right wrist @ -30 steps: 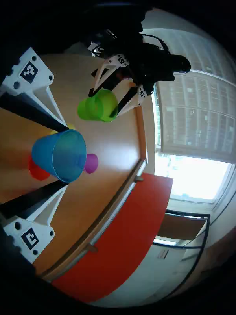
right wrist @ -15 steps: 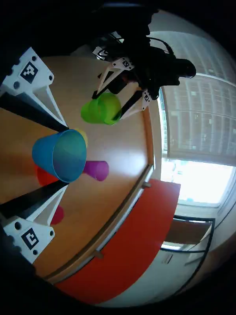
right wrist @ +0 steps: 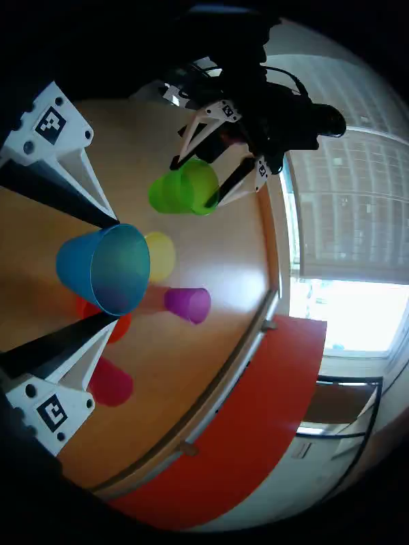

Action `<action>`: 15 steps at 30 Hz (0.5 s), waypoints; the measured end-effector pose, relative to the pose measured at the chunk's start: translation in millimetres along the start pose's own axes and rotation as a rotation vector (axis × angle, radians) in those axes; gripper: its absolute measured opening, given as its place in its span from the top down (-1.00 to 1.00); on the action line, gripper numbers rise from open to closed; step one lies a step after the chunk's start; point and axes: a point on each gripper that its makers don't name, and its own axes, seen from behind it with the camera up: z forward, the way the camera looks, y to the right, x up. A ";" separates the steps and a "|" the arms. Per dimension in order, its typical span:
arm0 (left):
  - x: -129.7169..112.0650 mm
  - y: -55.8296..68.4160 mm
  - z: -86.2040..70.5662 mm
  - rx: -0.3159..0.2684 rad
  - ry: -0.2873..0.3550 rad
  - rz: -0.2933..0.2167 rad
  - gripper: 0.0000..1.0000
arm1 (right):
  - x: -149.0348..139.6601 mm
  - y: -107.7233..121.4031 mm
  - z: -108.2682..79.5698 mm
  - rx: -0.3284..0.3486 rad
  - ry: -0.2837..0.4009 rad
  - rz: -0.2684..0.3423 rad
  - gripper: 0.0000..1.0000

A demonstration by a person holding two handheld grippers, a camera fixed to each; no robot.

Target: Pour water

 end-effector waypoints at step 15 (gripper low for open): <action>-28.8 7.8 1.9 -0.009 -0.056 -0.002 -0.76 | -25.5 -10.8 5.6 0.024 -0.051 -0.015 -0.85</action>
